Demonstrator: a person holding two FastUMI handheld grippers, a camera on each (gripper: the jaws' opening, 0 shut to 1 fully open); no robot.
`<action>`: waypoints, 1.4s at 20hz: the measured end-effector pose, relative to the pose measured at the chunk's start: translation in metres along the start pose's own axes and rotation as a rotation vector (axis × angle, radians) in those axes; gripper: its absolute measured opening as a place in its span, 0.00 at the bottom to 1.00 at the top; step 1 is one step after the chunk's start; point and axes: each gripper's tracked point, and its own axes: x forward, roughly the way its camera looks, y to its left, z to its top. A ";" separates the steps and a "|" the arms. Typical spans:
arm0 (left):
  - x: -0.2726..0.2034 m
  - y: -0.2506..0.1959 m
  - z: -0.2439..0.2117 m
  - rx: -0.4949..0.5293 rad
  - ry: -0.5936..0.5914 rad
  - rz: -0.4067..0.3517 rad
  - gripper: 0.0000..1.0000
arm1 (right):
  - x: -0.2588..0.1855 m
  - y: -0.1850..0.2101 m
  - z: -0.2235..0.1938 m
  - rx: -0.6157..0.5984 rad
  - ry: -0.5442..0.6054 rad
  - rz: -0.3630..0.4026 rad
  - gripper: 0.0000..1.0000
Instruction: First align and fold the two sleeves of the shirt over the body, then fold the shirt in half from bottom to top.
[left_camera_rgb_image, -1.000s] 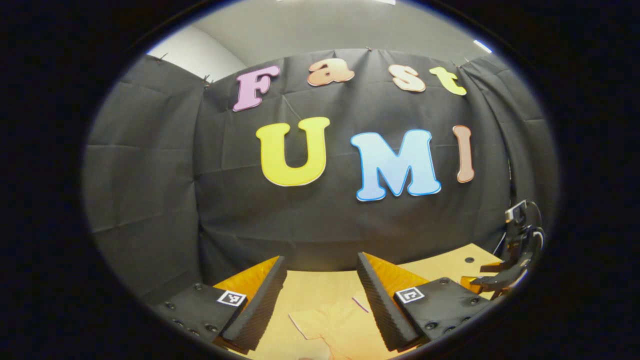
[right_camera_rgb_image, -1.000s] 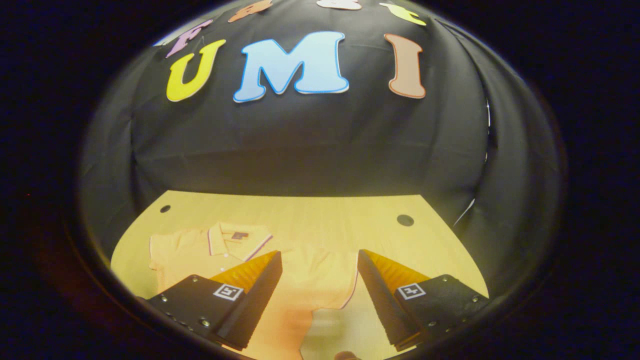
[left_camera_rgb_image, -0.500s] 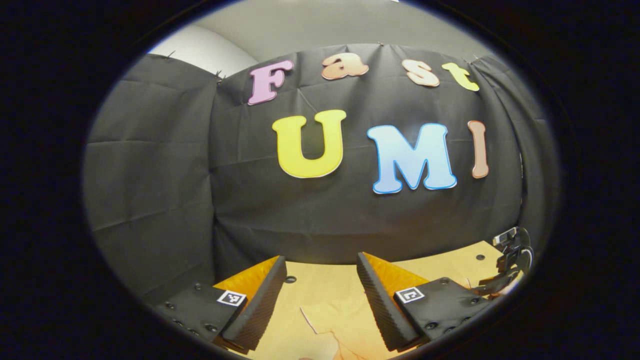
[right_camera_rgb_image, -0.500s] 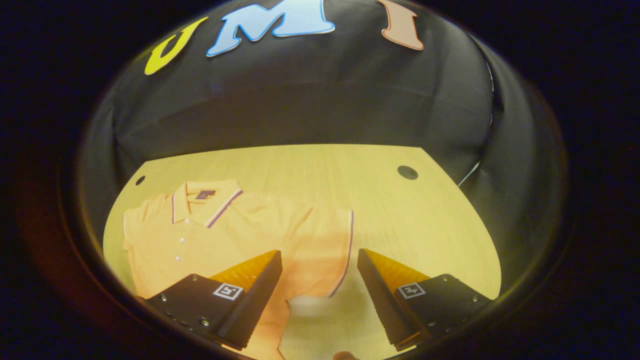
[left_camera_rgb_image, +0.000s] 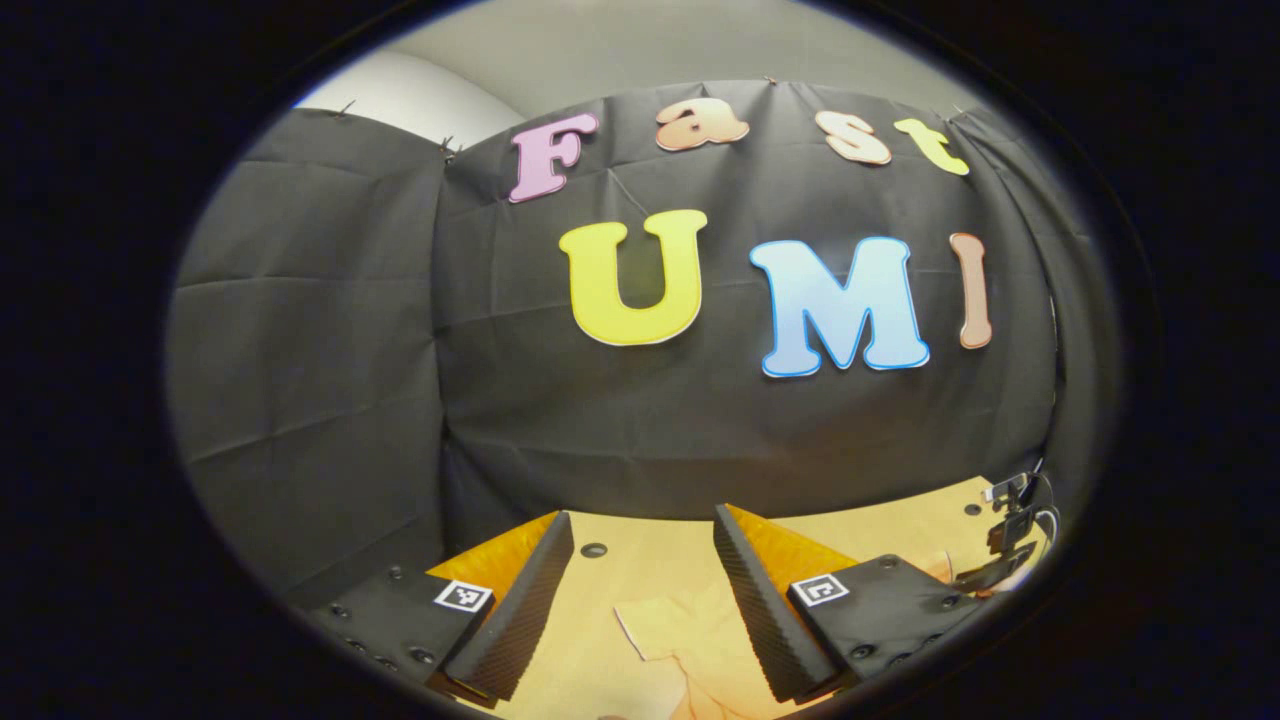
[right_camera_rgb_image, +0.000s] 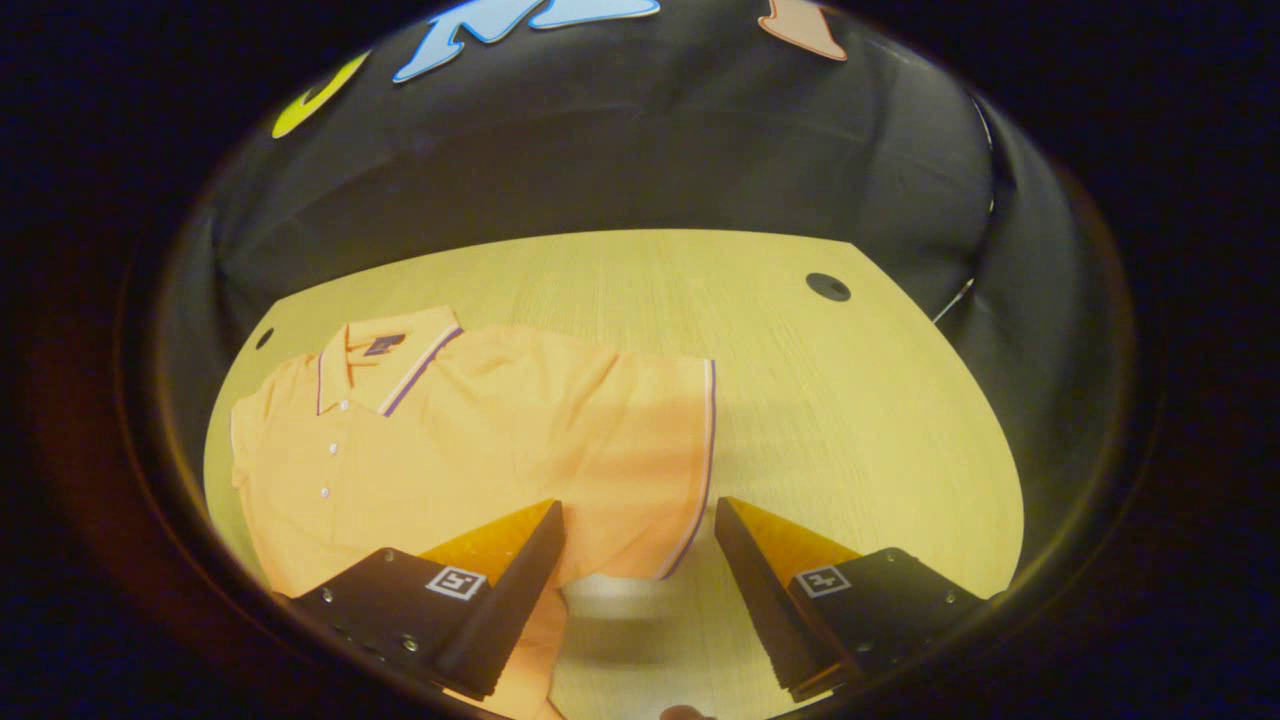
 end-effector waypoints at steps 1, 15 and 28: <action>0.000 0.001 0.000 0.000 0.001 0.001 0.94 | 0.002 -0.001 -0.006 -0.005 0.015 -0.002 0.96; 0.001 0.002 0.000 -0.003 -0.003 0.030 0.94 | 0.003 0.006 0.000 0.031 0.008 0.053 0.34; -0.022 0.037 -0.008 -0.004 0.009 0.094 0.94 | -0.020 0.061 0.054 -0.214 -0.134 0.012 0.04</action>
